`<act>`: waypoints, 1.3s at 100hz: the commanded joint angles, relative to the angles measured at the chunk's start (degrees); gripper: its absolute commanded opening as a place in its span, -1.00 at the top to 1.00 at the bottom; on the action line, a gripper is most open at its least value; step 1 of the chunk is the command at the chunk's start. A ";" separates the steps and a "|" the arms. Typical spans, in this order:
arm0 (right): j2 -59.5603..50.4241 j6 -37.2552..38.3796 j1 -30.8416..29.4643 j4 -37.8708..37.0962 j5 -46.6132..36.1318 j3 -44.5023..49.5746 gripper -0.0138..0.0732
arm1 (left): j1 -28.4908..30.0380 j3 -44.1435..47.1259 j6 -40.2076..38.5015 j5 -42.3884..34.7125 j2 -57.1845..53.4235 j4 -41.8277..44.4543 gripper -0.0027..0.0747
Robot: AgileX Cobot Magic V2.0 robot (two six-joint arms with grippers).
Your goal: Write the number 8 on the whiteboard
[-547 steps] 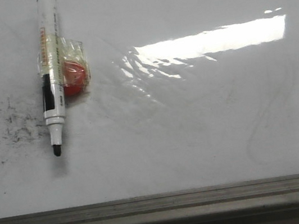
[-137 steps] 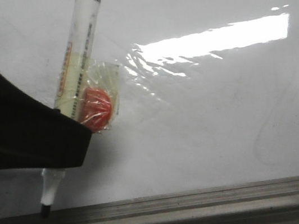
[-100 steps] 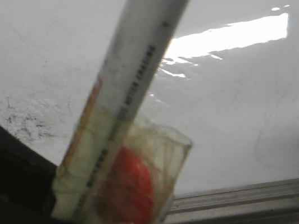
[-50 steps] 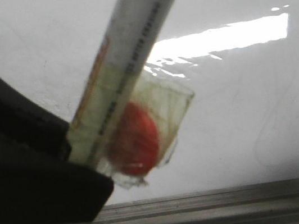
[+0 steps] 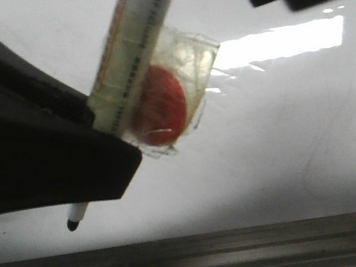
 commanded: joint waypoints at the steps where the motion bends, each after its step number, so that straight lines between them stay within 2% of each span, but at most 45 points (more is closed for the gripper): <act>1: 2.11 -1.18 2.06 3.38 -2.60 -2.74 -0.20 | -0.45 -2.02 -0.06 -2.98 -0.74 -1.39 0.98; 21: 6.61 -1.40 6.75 6.66 -6.75 -3.17 -0.21 | -0.45 -2.02 -0.06 -2.87 -0.74 -1.39 0.98; 43: 9.33 -7.02 11.75 12.72 -10.54 -3.27 -0.21 | -0.45 -2.02 -0.06 -2.49 -0.74 -1.39 0.98; 53: 9.42 -7.02 12.86 13.40 -13.87 -3.27 -0.21 | -0.45 -2.02 -0.06 -1.87 -0.74 -1.39 0.98; 73: 9.42 -7.02 12.94 13.48 -13.50 -3.27 -0.19 | -0.45 -2.02 -0.06 0.09 -0.74 -1.39 0.98; 83: 9.42 -7.02 12.94 13.75 -12.44 -3.27 -0.02 | -0.45 -2.02 -0.06 0.59 -0.74 -1.39 0.98; 112: 9.42 -7.02 12.94 14.13 -10.07 -3.27 0.79 | -0.45 -2.02 -0.06 0.59 -0.74 -2.76 0.98; 117: 9.42 -7.02 12.94 14.13 -9.96 -3.27 0.84 | -0.45 -2.02 -0.06 0.67 -0.74 -3.33 0.98; 130: 9.42 -7.02 12.94 14.13 -9.95 -3.27 0.78 | -0.45 -2.02 -0.06 0.72 -0.74 -3.71 0.98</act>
